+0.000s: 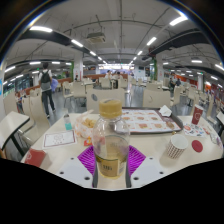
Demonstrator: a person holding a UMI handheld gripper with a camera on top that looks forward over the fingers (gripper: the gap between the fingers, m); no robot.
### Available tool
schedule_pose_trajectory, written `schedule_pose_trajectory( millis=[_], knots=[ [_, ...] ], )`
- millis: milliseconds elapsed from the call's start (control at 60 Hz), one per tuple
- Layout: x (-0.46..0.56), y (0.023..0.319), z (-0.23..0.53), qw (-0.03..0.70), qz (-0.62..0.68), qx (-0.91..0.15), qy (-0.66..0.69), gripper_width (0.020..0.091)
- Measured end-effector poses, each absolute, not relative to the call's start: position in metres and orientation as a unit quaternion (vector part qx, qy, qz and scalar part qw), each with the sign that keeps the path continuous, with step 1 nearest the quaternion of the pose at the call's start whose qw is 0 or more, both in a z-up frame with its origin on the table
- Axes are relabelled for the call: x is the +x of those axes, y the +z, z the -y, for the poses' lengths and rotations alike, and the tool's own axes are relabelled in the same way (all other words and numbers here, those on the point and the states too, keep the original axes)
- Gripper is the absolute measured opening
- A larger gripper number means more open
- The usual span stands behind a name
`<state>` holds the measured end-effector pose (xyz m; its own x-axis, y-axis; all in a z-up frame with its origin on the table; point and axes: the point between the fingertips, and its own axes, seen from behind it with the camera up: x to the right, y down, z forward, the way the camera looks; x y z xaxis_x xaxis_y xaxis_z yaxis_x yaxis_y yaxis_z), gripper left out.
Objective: Pour water
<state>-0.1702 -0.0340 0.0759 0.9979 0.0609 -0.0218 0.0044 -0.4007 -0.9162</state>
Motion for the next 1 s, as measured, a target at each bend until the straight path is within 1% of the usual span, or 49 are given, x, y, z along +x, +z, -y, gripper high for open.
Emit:
schedule_pose_trajectory(
  millis=[100,150,183,267,317,400,450,567,633,700,767,783,833,900,950,967,1000],
  knots=[
    [-0.167,0.117,0.020,0.558,-0.034,-0.823,0.104,0.0369],
    [-0.162,0.138,0.012,0.556,-0.084,-0.810,0.165,0.0370],
    [-0.159,0.148,0.004,0.552,-0.121,-0.800,0.204,0.0372],
    [-0.141,0.173,-0.012,0.523,-0.226,-0.757,0.321,0.0368],
    [-0.134,0.187,-0.018,0.492,-0.292,-0.720,0.393,0.0367],
    [-0.107,0.185,-0.040,0.428,-0.394,-0.638,0.504,0.0370],
    [-0.091,0.182,-0.043,0.387,-0.449,-0.591,0.547,0.0371],
    [-0.065,0.152,-0.050,0.313,-0.531,-0.510,0.600,0.0369],
    [-0.061,0.132,-0.050,0.277,-0.562,-0.487,0.609,0.0369],
    [-0.059,0.120,-0.048,0.253,-0.577,-0.474,0.615,0.0369],
    [-0.062,0.115,-0.045,0.241,-0.579,-0.475,0.617,0.0368],
    [-0.060,0.116,-0.037,0.239,-0.577,-0.478,0.617,0.0369],
    [-0.061,0.119,-0.043,0.241,-0.569,-0.492,0.614,0.0368],
    [-0.063,0.130,-0.043,0.251,-0.548,-0.516,0.608,0.0370],
    [-0.061,0.152,-0.012,0.268,-0.520,-0.544,0.601,0.0370],
    [-0.057,0.148,-0.038,0.279,-0.508,-0.559,0.593,0.0370],
    [-0.051,0.152,-0.054,0.305,-0.477,-0.589,0.576,0.0368]
  ],
)
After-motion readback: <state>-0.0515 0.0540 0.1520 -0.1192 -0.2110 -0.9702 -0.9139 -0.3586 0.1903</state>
